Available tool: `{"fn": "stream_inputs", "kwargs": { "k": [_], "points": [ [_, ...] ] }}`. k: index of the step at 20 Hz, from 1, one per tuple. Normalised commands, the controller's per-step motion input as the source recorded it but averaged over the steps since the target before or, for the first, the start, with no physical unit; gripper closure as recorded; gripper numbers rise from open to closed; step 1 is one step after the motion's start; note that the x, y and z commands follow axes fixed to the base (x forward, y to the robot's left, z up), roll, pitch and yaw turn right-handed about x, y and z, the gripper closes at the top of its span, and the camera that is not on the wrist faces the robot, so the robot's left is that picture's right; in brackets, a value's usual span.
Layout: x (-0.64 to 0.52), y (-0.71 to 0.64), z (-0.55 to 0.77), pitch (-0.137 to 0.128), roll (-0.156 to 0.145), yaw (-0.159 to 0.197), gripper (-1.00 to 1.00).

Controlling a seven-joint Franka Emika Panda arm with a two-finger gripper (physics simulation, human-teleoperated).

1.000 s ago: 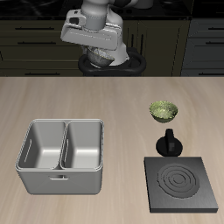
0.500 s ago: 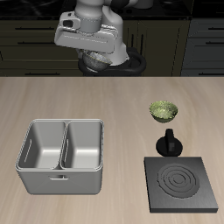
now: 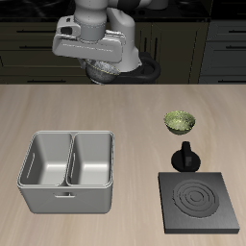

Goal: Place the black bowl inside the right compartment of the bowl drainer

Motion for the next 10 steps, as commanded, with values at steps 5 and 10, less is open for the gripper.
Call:
{"fn": "stream_inputs", "kwargs": {
  "k": [5,10],
  "points": [
    [0.35,0.02,0.06,0.016,0.022,0.005,1.00],
    [0.32,-0.11,0.11,-0.003,-0.016,0.002,1.00]
  ]
}}
